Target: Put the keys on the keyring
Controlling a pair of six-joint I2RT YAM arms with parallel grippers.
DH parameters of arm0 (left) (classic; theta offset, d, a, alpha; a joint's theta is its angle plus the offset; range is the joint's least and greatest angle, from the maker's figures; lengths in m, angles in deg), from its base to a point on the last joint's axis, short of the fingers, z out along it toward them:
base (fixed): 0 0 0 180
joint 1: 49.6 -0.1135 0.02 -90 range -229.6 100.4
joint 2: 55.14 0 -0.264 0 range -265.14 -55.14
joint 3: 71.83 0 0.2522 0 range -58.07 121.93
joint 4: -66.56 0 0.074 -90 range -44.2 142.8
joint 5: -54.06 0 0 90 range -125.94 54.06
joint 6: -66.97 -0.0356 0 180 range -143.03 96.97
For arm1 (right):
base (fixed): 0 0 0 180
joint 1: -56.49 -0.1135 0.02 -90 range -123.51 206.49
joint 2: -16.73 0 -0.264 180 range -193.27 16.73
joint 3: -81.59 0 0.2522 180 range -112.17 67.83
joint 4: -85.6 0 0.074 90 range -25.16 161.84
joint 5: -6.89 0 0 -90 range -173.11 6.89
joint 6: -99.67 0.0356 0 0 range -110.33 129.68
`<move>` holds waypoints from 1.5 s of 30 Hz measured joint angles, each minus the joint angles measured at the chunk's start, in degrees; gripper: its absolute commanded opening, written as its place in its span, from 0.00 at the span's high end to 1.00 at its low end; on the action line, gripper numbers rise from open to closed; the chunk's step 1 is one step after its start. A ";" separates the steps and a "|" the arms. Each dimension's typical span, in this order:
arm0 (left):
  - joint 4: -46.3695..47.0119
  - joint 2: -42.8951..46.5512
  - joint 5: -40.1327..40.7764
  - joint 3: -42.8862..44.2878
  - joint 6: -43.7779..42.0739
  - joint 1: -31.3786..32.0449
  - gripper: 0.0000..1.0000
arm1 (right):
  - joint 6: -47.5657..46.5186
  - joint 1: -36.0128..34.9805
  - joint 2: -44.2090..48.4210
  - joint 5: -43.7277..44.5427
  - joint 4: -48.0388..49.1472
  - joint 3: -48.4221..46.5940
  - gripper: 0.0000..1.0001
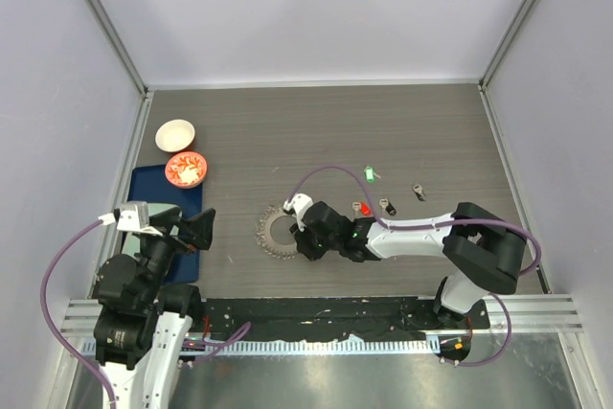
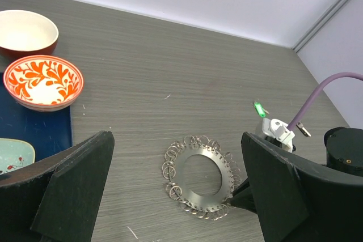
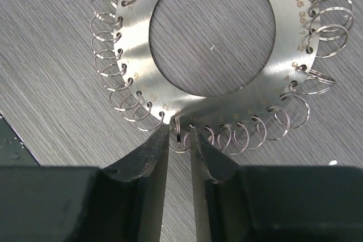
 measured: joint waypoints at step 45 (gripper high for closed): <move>0.37 0.04 -0.50 -0.13 0.59 0.00 0.00 | -1.77 0.00 -10.01 0.85 -29.57 -21.51 0.75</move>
